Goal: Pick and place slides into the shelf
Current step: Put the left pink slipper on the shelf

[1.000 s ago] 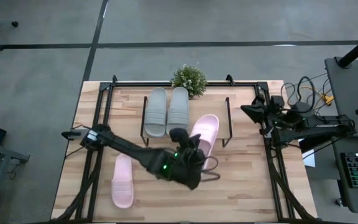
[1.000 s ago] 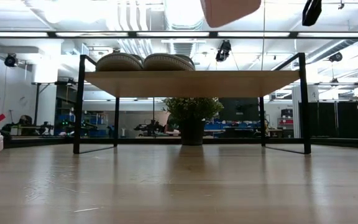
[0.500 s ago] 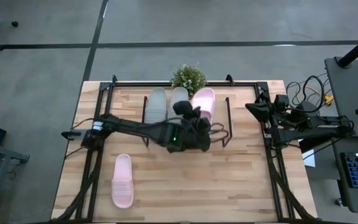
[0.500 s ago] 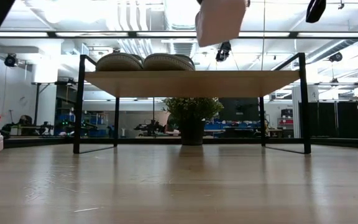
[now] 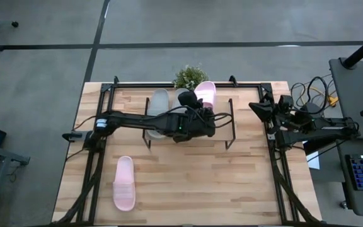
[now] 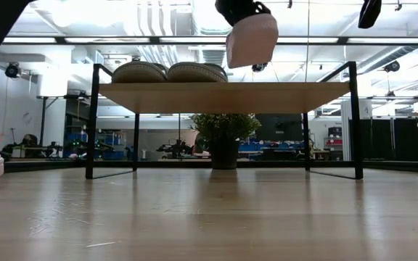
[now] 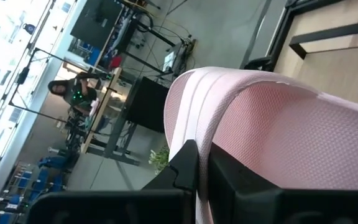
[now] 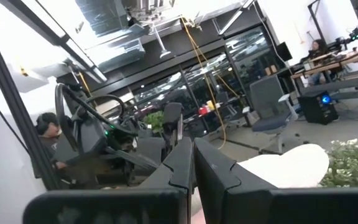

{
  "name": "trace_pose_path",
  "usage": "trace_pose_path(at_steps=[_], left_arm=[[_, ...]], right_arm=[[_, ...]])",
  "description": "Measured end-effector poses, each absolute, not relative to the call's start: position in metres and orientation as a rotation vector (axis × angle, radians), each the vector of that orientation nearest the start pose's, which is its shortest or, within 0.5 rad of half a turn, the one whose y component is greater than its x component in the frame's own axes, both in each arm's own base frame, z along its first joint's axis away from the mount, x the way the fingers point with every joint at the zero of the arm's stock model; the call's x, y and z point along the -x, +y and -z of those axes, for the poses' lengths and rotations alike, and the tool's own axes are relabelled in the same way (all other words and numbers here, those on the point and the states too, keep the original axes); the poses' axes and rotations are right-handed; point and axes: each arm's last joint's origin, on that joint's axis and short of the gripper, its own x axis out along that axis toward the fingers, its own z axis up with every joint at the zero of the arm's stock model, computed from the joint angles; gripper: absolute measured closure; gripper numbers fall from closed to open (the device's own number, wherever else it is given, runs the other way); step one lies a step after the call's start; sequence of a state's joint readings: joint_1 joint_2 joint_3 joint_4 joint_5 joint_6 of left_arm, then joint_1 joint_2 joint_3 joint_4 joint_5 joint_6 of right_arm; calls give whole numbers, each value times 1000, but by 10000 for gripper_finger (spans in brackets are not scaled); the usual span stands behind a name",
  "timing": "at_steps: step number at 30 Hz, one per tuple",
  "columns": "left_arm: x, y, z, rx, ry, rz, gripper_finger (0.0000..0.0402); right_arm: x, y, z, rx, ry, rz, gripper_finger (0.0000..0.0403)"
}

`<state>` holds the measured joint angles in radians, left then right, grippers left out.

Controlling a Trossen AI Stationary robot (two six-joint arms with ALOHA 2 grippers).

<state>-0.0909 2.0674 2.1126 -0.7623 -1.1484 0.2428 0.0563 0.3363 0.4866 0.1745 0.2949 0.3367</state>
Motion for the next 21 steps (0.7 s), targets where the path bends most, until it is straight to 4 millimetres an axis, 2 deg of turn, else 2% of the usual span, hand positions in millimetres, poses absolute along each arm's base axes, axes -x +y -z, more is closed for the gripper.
trace_pose_path(at_steps=[11,21], left_arm=[[-451,-7,-325,-680,798,-937,401],[-455,1,-319,-655,779,-943,401]], right_arm=[[-95,-4,-317,-384,-358,203,394],[-95,-4,-317,-384,-356,204,394]])
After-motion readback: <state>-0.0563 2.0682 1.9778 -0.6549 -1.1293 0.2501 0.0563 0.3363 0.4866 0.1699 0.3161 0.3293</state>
